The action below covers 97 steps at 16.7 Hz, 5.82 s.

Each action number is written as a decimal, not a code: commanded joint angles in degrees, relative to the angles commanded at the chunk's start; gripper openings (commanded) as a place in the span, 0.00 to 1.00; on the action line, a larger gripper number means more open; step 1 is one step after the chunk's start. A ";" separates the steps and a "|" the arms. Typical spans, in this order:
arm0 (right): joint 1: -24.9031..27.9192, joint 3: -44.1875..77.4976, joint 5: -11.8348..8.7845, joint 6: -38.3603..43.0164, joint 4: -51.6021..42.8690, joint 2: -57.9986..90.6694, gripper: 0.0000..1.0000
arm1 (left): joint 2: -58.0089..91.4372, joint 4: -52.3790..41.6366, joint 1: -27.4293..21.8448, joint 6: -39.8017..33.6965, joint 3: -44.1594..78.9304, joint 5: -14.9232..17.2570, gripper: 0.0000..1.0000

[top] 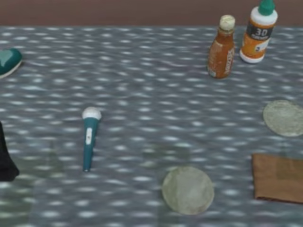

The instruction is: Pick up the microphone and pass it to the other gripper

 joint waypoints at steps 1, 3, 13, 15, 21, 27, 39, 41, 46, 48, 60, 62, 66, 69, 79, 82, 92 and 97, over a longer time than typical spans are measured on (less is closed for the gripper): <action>0.00 0.00 0.00 0.00 0.00 0.00 1.00 | 0.00 0.00 0.00 0.00 0.00 0.00 1.00; 0.00 0.00 0.00 0.00 0.00 0.00 1.00 | 0.60 -0.37 -0.21 -0.18 0.55 0.01 1.00; 0.00 0.00 0.00 0.00 0.00 0.00 1.00 | 39.37 -18.67 -9.14 -8.66 26.22 -0.84 1.00; 0.00 0.00 0.00 0.00 0.00 0.00 1.00 | 52.02 -24.00 -11.63 -10.97 33.11 -1.09 1.00; 0.00 0.00 0.00 0.00 0.00 0.00 1.00 | 83.67 -38.47 -18.62 -17.30 52.21 -1.60 1.00; 0.00 0.00 0.00 0.00 0.00 0.00 1.00 | 101.96 -46.50 -22.91 -21.22 64.77 -1.91 1.00; 0.00 0.00 0.00 0.00 0.00 0.00 1.00 | 108.43 -40.50 -23.09 -21.27 63.99 -1.89 1.00; 0.00 0.00 0.00 0.00 0.00 0.00 1.00 | 112.12 -34.38 -22.95 -21.11 62.26 -1.86 1.00; 0.00 0.00 0.00 0.00 0.00 0.00 1.00 | 118.01 -26.31 -22.75 -20.82 59.51 -1.79 1.00; 0.00 0.00 0.00 0.00 0.00 0.00 1.00 | 118.01 -26.31 -22.75 -20.82 59.51 -1.79 1.00; 0.00 0.00 0.00 0.00 0.00 0.00 1.00 | 118.01 -26.31 -22.75 -20.82 59.51 -1.79 0.17; 0.00 0.00 0.00 0.00 0.00 0.00 1.00 | 118.01 -26.31 -22.75 -20.82 59.51 -1.79 0.02; 0.00 0.00 0.00 0.00 0.00 0.00 1.00 | 118.01 -26.31 -22.75 -20.82 59.51 -1.79 0.00; 0.00 0.00 0.00 0.00 0.00 0.00 1.00 | 118.01 -26.31 -22.75 -20.82 59.51 -1.79 0.00; 0.00 0.00 0.00 0.00 0.00 0.00 1.00 | 111.04 -12.32 -22.76 -15.79 57.39 3.11 0.00; 0.00 0.00 0.00 0.00 0.00 0.00 1.00 | 108.04 1.24 -22.34 -12.40 53.60 7.83 0.00; 0.00 0.00 0.00 0.00 0.00 0.00 1.00 | 94.80 47.82 -20.56 -0.82 40.24 23.53 0.00; 0.00 0.00 0.00 0.00 0.00 0.00 1.00 | 91.96 53.05 -20.20 1.01 38.49 25.71 0.00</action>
